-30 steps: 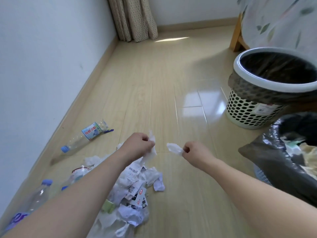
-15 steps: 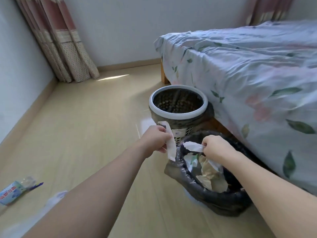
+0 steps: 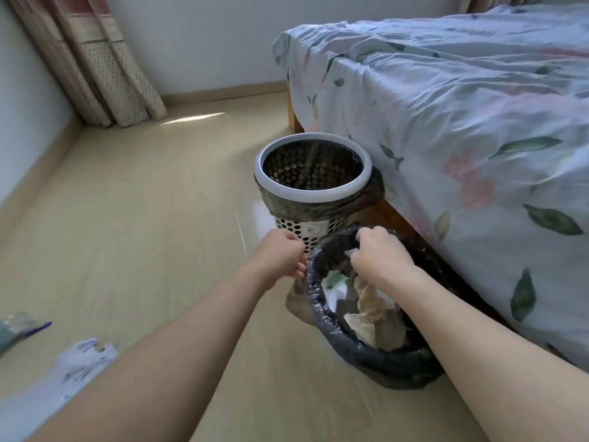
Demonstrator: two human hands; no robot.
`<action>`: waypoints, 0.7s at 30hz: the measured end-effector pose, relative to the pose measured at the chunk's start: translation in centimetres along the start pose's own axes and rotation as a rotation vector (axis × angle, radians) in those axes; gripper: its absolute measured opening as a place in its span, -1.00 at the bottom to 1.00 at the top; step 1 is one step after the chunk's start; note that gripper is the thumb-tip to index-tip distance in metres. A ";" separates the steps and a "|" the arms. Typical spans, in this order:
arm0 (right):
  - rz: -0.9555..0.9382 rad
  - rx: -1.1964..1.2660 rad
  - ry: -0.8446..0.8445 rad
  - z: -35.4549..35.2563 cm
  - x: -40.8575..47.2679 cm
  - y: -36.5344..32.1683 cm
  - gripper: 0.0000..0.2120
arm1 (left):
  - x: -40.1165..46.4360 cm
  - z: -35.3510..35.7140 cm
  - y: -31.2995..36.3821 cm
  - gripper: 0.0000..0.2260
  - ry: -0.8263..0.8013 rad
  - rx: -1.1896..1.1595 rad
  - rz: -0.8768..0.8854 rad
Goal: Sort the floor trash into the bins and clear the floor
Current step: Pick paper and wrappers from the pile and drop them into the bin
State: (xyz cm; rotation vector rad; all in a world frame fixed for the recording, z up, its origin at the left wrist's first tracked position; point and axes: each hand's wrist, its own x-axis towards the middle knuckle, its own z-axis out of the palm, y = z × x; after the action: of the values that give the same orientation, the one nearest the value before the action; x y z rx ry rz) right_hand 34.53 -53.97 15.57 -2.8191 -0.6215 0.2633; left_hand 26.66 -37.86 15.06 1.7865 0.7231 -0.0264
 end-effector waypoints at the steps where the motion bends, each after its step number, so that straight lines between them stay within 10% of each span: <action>1: -0.059 0.036 0.052 0.5 0.2 -1.7 -0.68 | -0.4 -2.2 -0.8 -0.83 0.054 0.001 -0.001; 4: -0.274 0.115 0.146 3.6 -0.1 -8.6 -0.73 | -2.4 -9.0 -4.6 -0.82 0.161 0.043 -0.052; 9: -0.469 0.186 -0.299 13.3 -5.3 -20.4 -0.67 | -7.2 -19.1 -14.5 -0.80 0.209 0.498 -0.197; 15: -0.266 0.226 -0.697 27.1 -14.0 -24.3 -0.83 | -11.2 -23.2 -26.0 -0.83 0.080 0.875 -0.276; 21: -0.158 0.252 -0.572 31.9 -15.1 -25.7 -0.69 | -9.5 -21.2 -31.5 -0.63 0.079 1.327 -0.097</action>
State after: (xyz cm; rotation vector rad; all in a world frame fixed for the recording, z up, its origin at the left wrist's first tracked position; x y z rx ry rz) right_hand 3.82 -31.68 -6.01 -2.4246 -0.8457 1.0560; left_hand -3.30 -18.59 -1.18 3.0019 0.9310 -0.6297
